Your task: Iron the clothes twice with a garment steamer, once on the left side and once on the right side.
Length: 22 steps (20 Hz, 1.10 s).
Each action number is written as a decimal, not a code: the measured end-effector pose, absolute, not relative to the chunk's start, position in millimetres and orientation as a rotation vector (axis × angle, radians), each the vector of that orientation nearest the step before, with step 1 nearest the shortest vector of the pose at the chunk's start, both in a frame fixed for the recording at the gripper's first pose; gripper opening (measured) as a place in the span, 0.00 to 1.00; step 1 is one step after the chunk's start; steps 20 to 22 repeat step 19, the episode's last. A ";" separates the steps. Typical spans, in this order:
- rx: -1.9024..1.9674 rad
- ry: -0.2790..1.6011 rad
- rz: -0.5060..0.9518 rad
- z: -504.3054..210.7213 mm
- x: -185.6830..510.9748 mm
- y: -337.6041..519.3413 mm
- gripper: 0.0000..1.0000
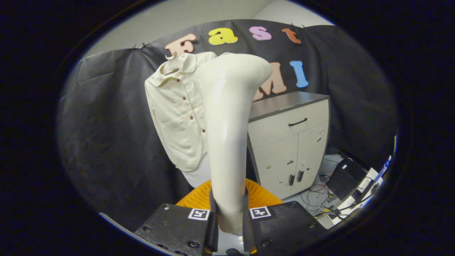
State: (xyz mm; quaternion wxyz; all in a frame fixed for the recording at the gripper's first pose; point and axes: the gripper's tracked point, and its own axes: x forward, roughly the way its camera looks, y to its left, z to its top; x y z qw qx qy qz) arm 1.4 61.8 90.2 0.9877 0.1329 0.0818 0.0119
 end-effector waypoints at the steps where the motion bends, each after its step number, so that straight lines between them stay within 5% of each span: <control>1: 0.258 0.153 0.031 90.7 -5.1 56.7 0.27; 22: 0.060 -0.030 0.109 143.3 -62.2 -7.7 0.26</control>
